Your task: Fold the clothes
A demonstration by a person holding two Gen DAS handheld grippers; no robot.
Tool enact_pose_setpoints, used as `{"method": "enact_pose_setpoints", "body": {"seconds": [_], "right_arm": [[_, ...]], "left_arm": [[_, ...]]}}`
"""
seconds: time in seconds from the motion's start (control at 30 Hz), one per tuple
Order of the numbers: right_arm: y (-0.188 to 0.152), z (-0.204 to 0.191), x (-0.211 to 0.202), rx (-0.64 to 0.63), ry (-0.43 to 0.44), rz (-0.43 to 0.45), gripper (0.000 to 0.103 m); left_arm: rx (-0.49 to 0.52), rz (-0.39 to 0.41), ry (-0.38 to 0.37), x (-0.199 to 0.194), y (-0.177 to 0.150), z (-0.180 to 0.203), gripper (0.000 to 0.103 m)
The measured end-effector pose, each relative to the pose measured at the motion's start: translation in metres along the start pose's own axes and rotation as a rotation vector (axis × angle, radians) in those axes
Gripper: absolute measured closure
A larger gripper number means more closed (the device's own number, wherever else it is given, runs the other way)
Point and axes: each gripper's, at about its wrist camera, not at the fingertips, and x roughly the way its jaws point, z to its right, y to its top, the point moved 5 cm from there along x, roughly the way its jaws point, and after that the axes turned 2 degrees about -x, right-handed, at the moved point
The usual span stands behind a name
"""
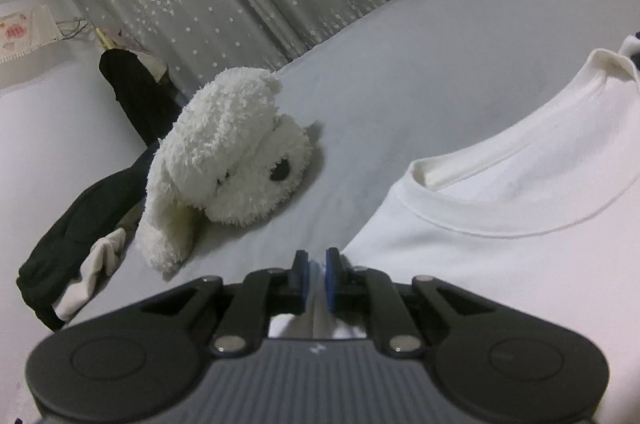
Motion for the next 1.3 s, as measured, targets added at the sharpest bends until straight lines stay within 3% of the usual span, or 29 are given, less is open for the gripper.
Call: {"method": "enact_pose_setpoints", "body": {"seconds": [0.23, 0.37, 0.43, 0.5, 0.6, 0.67, 0.7, 0.83, 0.87, 0.97, 1.07, 1.17, 1.3], "right_arm": [[0.004, -0.004, 0.006, -0.025, -0.003, -0.007, 0.084], [0.005, -0.003, 0.007, -0.028, -0.002, -0.009, 0.084], [0.005, -0.002, 0.007, -0.026, -0.005, -0.009, 0.084], [0.006, -0.004, 0.006, -0.034, -0.017, -0.006, 0.083], [0.008, -0.004, 0.004, -0.046, -0.044, 0.000, 0.078], [0.009, -0.002, 0.003, -0.039, -0.065, 0.007, 0.066], [0.010, 0.000, 0.002, -0.032, -0.079, 0.011, 0.062], [0.014, 0.006, 0.000, -0.001, -0.102, 0.033, 0.028], [0.014, 0.006, -0.001, -0.004, -0.107, 0.038, 0.024], [0.016, 0.004, -0.003, -0.028, -0.116, 0.049, 0.024], [0.016, 0.003, -0.008, -0.030, -0.104, 0.056, 0.019], [0.015, 0.010, -0.015, 0.025, -0.077, 0.044, 0.007], [0.015, 0.022, -0.032, 0.134, -0.021, 0.005, 0.006]], "left_arm": [[0.033, 0.006, 0.028, 0.000, 0.000, 0.004, 0.095], [0.035, 0.012, 0.042, -0.001, 0.001, 0.003, 0.087], [0.028, 0.022, 0.066, -0.003, 0.002, 0.000, 0.073], [0.016, 0.041, 0.097, -0.007, 0.003, -0.006, 0.047], [-0.009, 0.088, 0.076, -0.015, 0.007, -0.012, 0.021], [0.001, 0.115, 0.066, -0.021, 0.009, -0.011, 0.015], [0.017, 0.128, 0.059, -0.024, 0.010, -0.008, 0.014], [0.077, 0.173, 0.047, -0.036, 0.015, 0.002, 0.010], [0.084, 0.179, 0.047, -0.037, 0.016, 0.003, 0.008], [0.104, 0.193, 0.045, -0.042, 0.017, 0.004, 0.005], [0.079, 0.159, 0.018, -0.047, 0.012, 0.002, 0.005], [0.036, 0.086, -0.016, -0.052, 0.008, -0.004, 0.005], [-0.027, 0.034, -0.064, -0.075, 0.002, -0.016, 0.005]]}}
